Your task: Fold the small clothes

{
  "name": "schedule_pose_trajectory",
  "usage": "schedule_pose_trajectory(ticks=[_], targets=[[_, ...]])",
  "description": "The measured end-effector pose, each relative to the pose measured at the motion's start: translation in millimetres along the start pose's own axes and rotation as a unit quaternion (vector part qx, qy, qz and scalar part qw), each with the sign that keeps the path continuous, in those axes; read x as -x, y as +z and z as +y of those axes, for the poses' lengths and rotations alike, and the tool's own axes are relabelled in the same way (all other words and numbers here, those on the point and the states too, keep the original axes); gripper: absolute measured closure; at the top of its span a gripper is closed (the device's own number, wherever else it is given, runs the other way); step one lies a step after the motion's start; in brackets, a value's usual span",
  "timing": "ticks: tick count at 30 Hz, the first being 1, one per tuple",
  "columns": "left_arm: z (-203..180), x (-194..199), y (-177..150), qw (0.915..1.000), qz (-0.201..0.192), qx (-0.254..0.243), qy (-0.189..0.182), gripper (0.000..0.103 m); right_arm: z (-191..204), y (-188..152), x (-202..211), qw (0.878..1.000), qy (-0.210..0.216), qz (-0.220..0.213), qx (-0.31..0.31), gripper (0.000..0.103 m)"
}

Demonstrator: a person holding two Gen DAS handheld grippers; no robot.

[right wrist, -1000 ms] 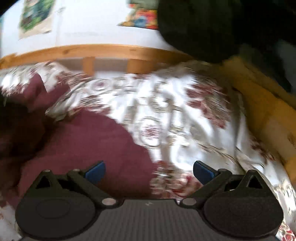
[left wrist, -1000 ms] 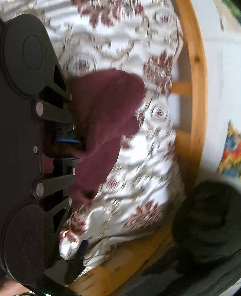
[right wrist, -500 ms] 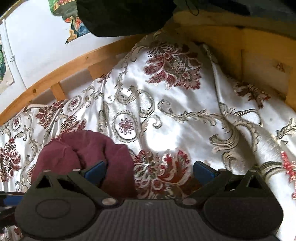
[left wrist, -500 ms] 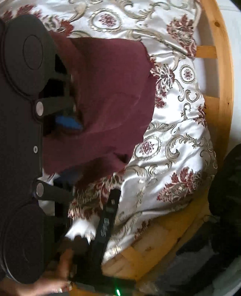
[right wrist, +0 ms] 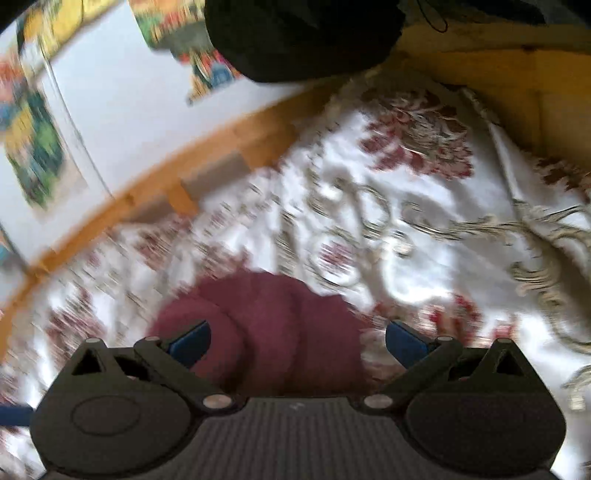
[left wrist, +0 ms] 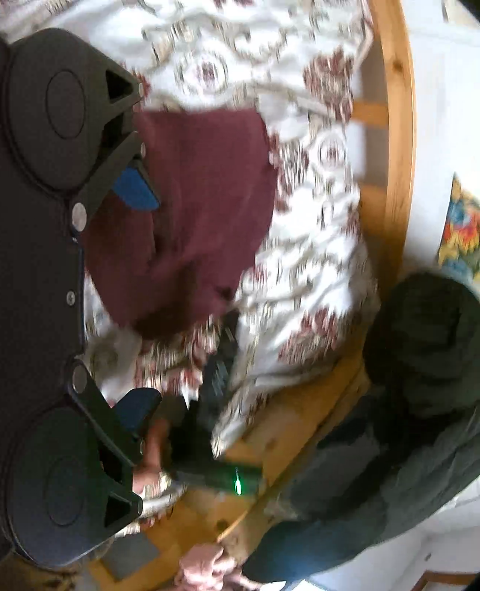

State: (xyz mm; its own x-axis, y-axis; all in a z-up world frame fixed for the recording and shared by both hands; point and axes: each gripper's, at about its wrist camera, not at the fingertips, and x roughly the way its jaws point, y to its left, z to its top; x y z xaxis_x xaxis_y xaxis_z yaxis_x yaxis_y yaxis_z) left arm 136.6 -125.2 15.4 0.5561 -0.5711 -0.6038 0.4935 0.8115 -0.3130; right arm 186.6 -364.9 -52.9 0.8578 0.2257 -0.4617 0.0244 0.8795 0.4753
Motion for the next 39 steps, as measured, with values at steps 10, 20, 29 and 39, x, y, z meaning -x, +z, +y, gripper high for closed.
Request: schedule_pose_trajectory(ticks=[10, 20, 29, 39], targets=[[46, -24, -41, 0.9947, -0.008, -0.016, 0.102, 0.001, -2, -10, -40, 0.976, 0.151, 0.087, -0.134, 0.0], [35, -30, -52, 0.9715, -0.072, -0.142, 0.175, 0.001, 16, -36, -82, 0.964, 0.171, 0.135, -0.153, 0.005], [16, -40, -61, 0.9607, -0.079, -0.215, 0.156, 0.031, 24, -39, -84, 0.977, 0.127, 0.127, -0.113, 0.051], [1, -44, -59, 0.9683, -0.085, -0.207, 0.11, 0.077, 34, -20, -69, 0.991, 0.111, 0.06, -0.048, 0.089]])
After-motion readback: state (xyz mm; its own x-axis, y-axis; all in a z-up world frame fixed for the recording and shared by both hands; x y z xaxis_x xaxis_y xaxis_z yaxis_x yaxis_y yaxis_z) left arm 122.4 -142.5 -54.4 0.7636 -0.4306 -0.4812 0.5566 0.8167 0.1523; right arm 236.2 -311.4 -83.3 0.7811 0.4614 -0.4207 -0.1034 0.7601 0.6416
